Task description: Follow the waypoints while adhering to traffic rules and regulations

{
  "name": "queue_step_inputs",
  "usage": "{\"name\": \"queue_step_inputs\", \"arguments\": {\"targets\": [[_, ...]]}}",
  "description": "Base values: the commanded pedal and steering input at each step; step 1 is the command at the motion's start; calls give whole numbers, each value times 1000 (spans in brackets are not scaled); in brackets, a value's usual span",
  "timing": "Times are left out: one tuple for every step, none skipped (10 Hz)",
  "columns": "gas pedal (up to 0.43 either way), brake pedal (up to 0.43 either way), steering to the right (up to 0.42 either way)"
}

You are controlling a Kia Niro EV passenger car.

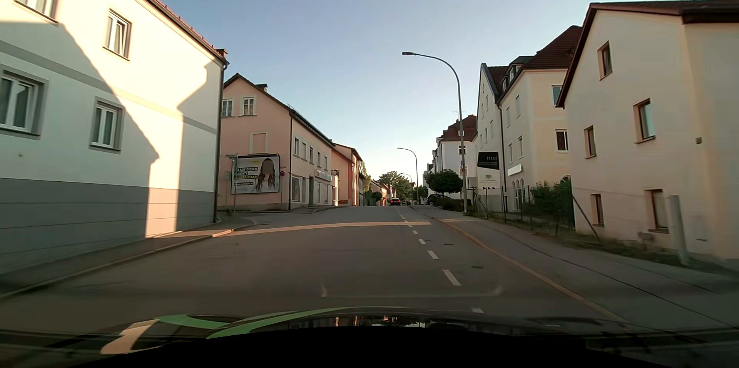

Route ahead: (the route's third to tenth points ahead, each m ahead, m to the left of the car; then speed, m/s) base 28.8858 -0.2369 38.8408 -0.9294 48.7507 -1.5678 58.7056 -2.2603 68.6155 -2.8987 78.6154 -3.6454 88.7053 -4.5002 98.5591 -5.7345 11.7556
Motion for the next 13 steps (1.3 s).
{"name": "queue_step_inputs", "arguments": {"targets": [[157,0,5],[157,0,5],[157,0,5],[157,0,6],[157,0,7],[157,0,9],[157,0,9],[157,0,9],[169,0,8],[169,0,8],[169,0,8],[169,0,8],[169,0,8]]}}
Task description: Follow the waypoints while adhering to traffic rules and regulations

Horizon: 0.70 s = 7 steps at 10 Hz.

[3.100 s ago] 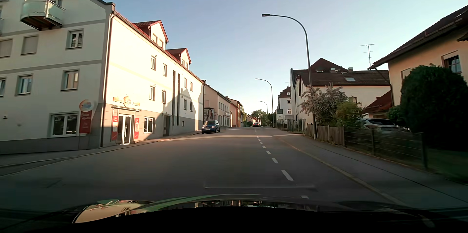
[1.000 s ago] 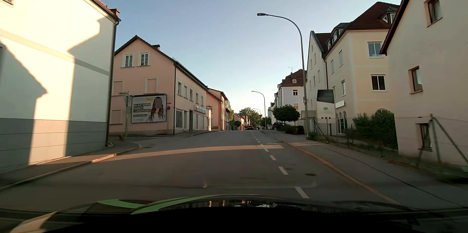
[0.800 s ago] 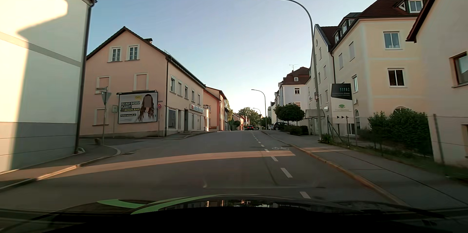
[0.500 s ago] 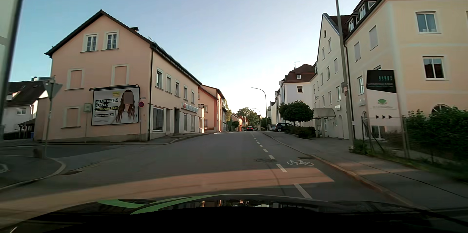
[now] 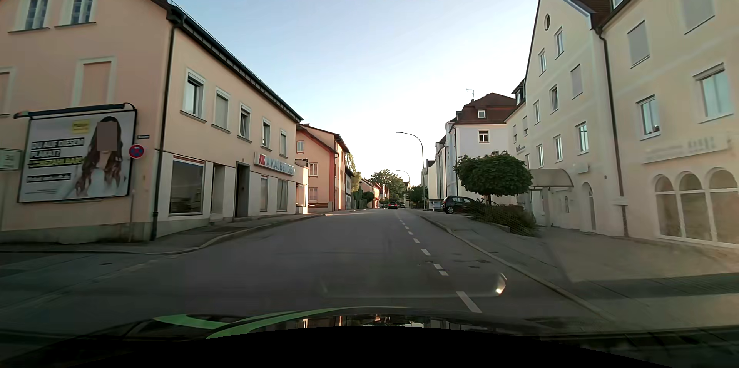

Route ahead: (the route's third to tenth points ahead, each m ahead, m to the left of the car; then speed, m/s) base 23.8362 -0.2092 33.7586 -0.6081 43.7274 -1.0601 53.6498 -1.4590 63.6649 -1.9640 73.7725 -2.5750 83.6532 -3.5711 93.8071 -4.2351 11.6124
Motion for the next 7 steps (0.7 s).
{"name": "queue_step_inputs", "arguments": {"targets": [[169,0,7],[169,0,5],[169,0,5],[169,0,4],[169,0,4],[169,0,5],[169,0,5]]}}
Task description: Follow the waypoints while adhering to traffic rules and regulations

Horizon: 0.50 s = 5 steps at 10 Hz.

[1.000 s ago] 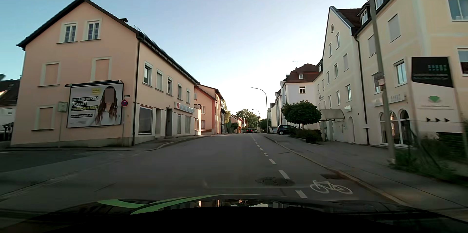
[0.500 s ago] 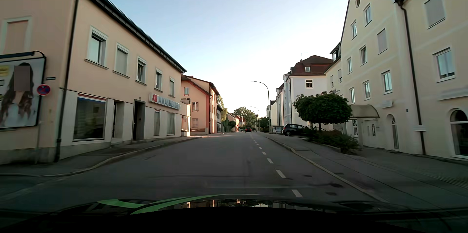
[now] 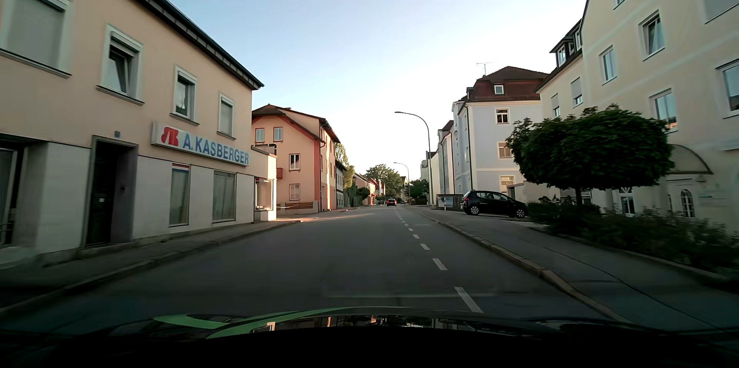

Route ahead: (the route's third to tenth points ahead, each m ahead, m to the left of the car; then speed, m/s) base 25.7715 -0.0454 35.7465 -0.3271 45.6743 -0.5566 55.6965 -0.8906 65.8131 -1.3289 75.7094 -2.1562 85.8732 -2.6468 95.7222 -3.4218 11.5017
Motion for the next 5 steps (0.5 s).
{"name": "queue_step_inputs", "arguments": {"targets": [[169,0,5],[169,0,5],[169,0,5],[169,0,6],[169,0,6]]}}
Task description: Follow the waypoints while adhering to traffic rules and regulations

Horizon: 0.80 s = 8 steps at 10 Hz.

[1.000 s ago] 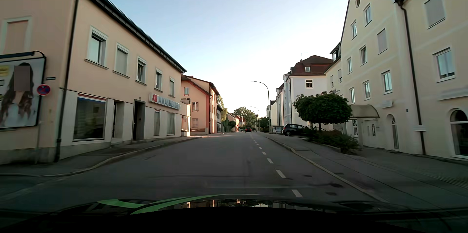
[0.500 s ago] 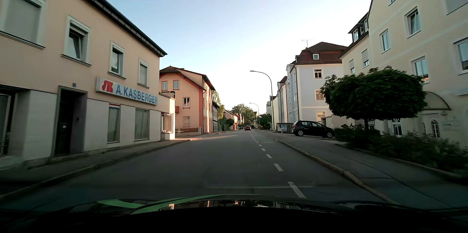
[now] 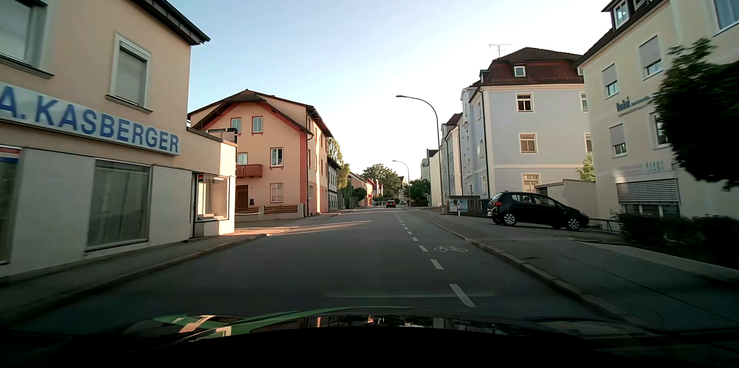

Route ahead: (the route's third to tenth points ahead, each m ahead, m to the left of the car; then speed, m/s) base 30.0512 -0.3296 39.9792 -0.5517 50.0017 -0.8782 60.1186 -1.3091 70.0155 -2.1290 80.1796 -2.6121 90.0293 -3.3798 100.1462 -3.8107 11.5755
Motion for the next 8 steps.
{"name": "queue_step_inputs", "arguments": {"targets": [[169,0,7],[157,0,7],[157,0,6],[150,0,7],[150,0,6],[138,0,7],[130,0,7],[130,0,7]]}}
